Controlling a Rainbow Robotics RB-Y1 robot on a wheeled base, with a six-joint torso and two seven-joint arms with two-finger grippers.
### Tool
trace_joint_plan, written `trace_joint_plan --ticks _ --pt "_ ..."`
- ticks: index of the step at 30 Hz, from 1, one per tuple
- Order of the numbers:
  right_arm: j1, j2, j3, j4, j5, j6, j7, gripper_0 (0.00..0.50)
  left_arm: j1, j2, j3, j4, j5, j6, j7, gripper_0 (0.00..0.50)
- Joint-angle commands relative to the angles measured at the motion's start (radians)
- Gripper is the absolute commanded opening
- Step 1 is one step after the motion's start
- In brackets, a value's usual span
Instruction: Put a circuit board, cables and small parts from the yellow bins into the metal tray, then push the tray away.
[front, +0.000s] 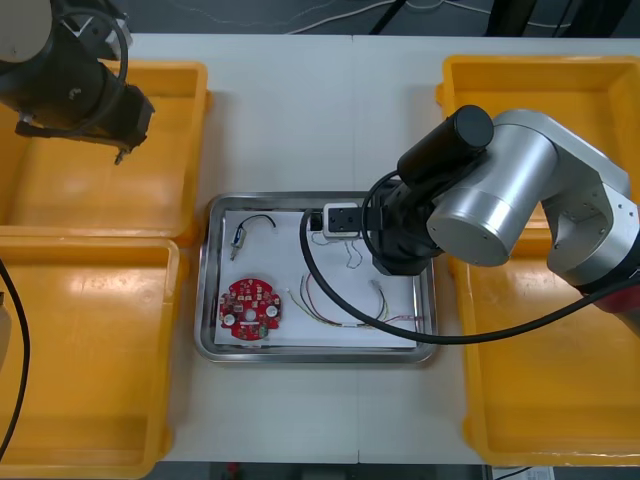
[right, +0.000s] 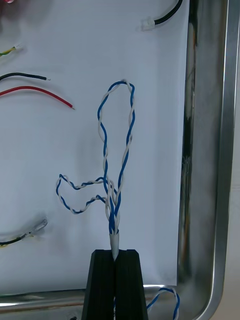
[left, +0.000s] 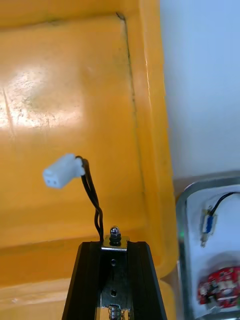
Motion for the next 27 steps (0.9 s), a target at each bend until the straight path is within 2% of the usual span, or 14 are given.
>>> trace_joint_plan --ticks 1,12,13,15,17,18,24,27 --pt "-0.061 -0.014 0.034 0.032 0.014 -0.026 0.027 0.0 0.042 0.05 -0.044 -0.117 0.021 0.008 0.109 0.0" --pt "-0.114 0.038 0.064 0.145 0.018 -0.062 0.061 0.005 0.139 0.053 -0.17 -0.26 0.038 0.008 0.32 0.0" --pt "-0.116 0.041 0.064 0.15 0.018 -0.062 0.064 0.05 0.149 0.054 -0.187 -0.277 0.038 0.008 0.346 0.0" --pt "-0.114 0.042 0.064 0.15 0.017 -0.062 0.067 0.192 0.162 0.054 -0.215 -0.294 0.036 0.008 0.382 0.0" --pt "-0.114 0.042 0.064 0.148 0.012 -0.06 0.07 0.413 0.168 0.054 -0.251 -0.317 0.022 0.008 0.426 0.0" --pt "-0.114 0.041 0.064 0.148 0.005 -0.059 0.072 0.498 0.172 0.054 -0.271 -0.329 0.01 0.008 0.446 0.0" --pt "-0.114 0.036 0.063 0.145 -0.015 -0.052 0.069 0.5 0.201 0.054 -0.333 -0.346 -0.007 -0.057 0.483 0.0" --pt "-0.114 0.036 0.052 0.134 -0.015 -0.04 0.066 0.5 0.215 0.054 -0.38 -0.347 -0.047 -0.118 0.497 0.0"
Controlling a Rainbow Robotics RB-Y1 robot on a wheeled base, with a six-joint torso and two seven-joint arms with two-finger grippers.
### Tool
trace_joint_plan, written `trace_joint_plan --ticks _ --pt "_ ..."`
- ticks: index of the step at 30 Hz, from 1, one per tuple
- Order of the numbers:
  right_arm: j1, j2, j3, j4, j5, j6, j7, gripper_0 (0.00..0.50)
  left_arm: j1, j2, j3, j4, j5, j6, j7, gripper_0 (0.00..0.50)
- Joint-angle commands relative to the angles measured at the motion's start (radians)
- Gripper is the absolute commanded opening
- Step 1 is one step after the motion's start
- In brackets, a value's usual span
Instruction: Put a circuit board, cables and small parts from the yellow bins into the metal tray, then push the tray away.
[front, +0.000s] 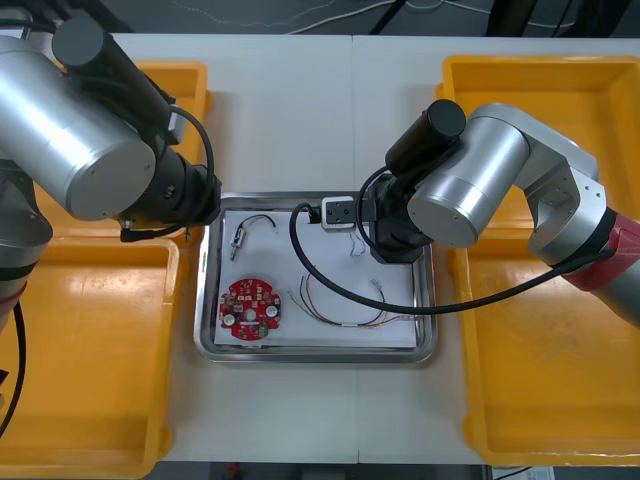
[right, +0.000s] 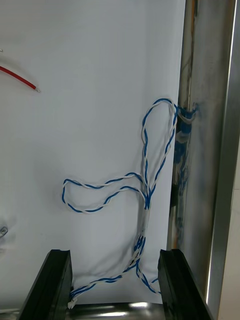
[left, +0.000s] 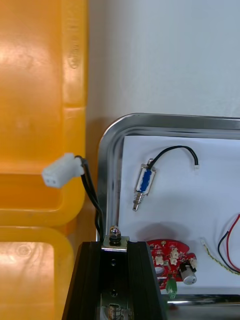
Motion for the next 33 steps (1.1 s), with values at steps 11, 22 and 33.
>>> trace_joint_plan --ticks 11,22,33 --pt "-0.038 0.023 -0.111 -0.084 -0.028 0.161 0.001 0.5 0.04 0.031 -0.102 -0.036 -0.075 -0.117 -0.033 0.0" --pt "-0.002 0.045 -0.261 -0.183 -0.028 0.336 -0.165 0.5 0.04 0.036 0.011 -0.031 -0.026 -0.038 -0.148 0.0" --pt "0.097 0.006 -0.431 -0.347 -0.023 0.491 -0.463 0.5 0.04 0.039 0.013 -0.031 -0.014 -0.04 -0.139 0.0"
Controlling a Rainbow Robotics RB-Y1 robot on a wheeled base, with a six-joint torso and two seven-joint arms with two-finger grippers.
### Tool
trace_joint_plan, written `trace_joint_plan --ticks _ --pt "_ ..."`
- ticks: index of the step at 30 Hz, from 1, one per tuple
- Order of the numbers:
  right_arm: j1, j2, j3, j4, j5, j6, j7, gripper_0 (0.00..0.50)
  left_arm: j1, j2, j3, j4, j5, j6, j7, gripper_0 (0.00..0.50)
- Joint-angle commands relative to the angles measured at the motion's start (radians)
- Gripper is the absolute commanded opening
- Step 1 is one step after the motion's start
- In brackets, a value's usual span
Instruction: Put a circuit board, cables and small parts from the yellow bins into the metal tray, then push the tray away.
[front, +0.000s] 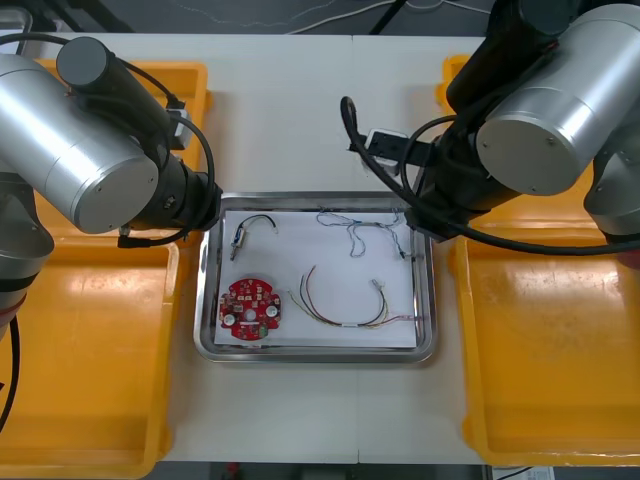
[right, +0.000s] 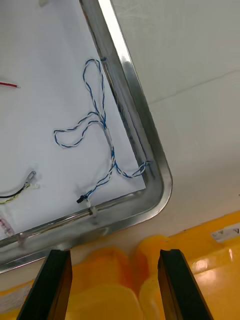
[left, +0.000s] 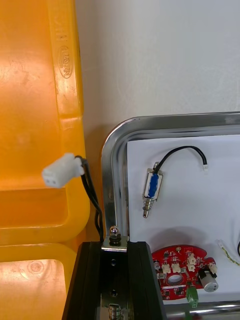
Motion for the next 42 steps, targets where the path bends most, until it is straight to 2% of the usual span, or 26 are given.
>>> trace_joint_plan --ticks 1,5,15,24,35,42 --pt "0.058 -0.023 -0.11 -0.091 -0.002 0.06 -0.146 0.5 0.012 0.035 0.013 -0.031 0.023 0.001 -0.023 0.0" --pt "0.095 -0.032 -0.173 -0.131 0.011 0.103 -0.241 0.5 0.012 0.042 -0.029 -0.031 0.026 -0.052 0.023 0.0" --pt "0.174 -0.063 -0.314 -0.16 0.007 0.103 -0.445 0.5 0.014 0.059 -0.152 -0.028 0.008 -0.182 0.09 0.0" --pt "0.237 -0.107 -0.4 -0.16 -0.003 0.103 -0.557 0.5 0.012 0.079 -0.268 0.024 -0.017 -0.309 0.119 0.0" --pt "0.357 -0.121 -0.53 -0.16 -0.029 0.103 -0.583 0.5 -0.011 0.078 -0.342 0.118 -0.044 -0.404 0.126 0.0" --pt "0.417 -0.121 -0.579 -0.16 -0.045 0.103 -0.586 0.5 -0.044 0.052 -0.363 0.176 -0.052 -0.42 0.126 0.0"
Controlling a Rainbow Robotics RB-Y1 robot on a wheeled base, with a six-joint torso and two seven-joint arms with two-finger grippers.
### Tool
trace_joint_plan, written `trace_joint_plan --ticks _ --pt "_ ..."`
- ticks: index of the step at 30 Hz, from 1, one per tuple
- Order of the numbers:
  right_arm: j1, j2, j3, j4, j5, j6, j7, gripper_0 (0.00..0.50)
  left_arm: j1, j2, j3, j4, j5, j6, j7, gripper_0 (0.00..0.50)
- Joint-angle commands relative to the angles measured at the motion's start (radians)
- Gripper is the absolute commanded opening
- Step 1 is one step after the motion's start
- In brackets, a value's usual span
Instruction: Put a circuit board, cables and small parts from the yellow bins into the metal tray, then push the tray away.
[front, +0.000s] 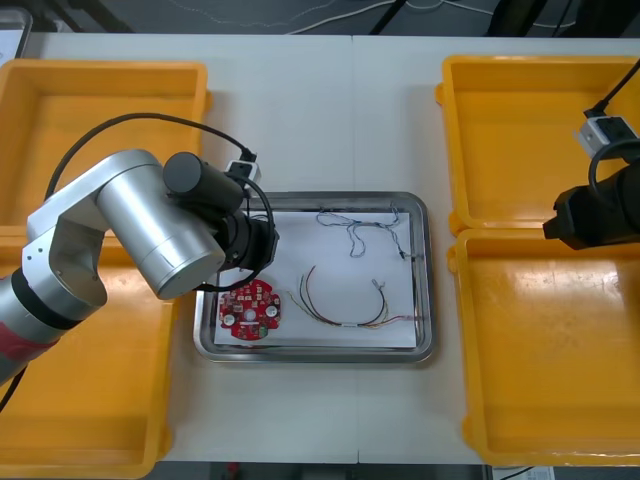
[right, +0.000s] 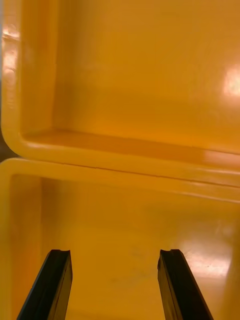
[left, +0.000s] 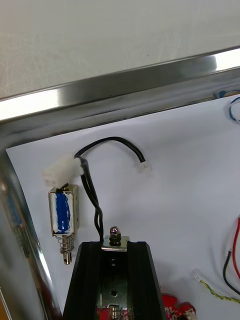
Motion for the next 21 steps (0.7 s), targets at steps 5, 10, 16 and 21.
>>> trace_joint_plan --ticks 5,10,16,21 --pt "0.072 -0.038 -0.074 -0.031 -0.029 0.003 -0.033 0.5 -0.078 -0.034 -0.036 0.075 -0.022 -0.012 0.08 0.0" --pt "0.081 -0.036 -0.078 -0.033 -0.034 0.003 -0.04 0.5 -0.095 -0.054 -0.036 0.098 -0.022 -0.004 0.08 0.0" --pt "0.083 -0.036 -0.078 -0.033 -0.035 0.003 -0.042 0.5 -0.118 -0.075 -0.034 0.097 -0.022 0.034 0.082 0.0" --pt "0.083 -0.036 -0.078 -0.033 -0.037 0.003 -0.042 0.5 -0.139 -0.091 -0.034 0.097 -0.02 0.067 0.085 0.0"
